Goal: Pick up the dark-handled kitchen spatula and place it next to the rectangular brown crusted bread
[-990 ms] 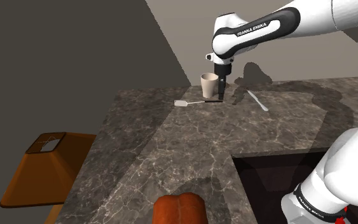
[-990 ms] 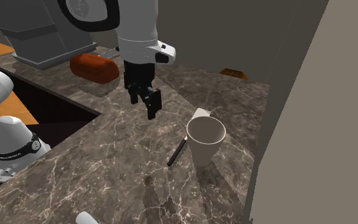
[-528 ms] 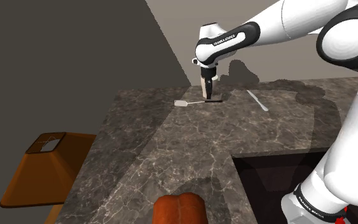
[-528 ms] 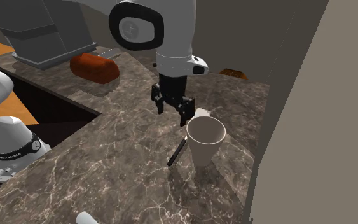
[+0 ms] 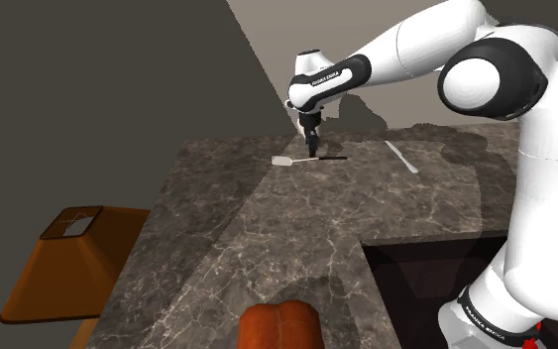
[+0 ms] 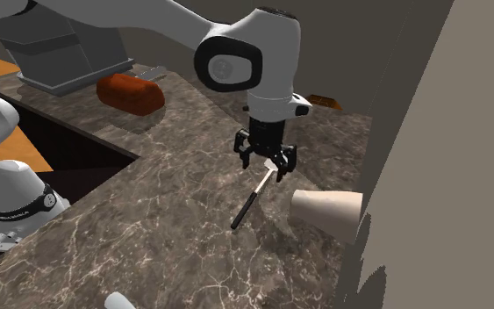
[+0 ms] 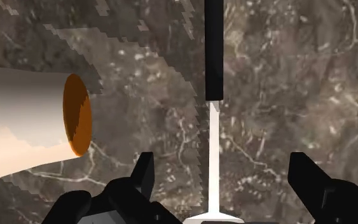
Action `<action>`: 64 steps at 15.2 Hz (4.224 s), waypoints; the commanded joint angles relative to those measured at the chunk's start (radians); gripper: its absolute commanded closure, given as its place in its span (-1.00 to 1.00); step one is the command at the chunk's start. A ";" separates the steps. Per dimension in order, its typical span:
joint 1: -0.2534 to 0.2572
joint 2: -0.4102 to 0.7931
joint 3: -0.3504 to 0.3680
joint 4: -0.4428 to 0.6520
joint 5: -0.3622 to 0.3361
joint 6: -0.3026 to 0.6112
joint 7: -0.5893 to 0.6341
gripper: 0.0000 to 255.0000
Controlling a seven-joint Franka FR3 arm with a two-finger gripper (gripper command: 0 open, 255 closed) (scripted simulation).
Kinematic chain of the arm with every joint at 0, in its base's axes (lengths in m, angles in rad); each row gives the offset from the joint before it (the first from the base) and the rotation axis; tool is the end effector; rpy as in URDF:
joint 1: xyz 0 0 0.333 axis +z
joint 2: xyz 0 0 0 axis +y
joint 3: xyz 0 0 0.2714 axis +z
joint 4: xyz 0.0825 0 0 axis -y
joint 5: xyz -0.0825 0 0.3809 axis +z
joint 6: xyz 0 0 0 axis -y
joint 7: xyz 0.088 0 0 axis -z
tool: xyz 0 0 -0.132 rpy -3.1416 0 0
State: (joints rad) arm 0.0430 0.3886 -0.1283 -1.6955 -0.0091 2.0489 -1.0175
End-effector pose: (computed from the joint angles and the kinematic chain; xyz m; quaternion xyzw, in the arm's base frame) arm 0.6329 -0.0502 0.3046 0.8899 0.4550 -0.0285 0.0157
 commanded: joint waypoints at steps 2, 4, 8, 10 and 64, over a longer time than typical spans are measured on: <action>-0.001 0.019 0.001 -0.017 0.001 0.034 -0.001 -1.00; -0.002 0.029 0.002 -0.030 0.003 0.057 -0.002 -1.00; -0.002 0.032 0.002 -0.033 0.003 0.063 -0.002 -1.00; -0.002 0.032 0.002 -0.033 0.003 0.063 -0.002 -1.00; 0.107 -0.244 0.052 0.033 -0.032 -0.285 0.153 1.00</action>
State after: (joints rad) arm 0.1370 0.1764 -0.0831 -1.6127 -0.0371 1.7469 -0.8866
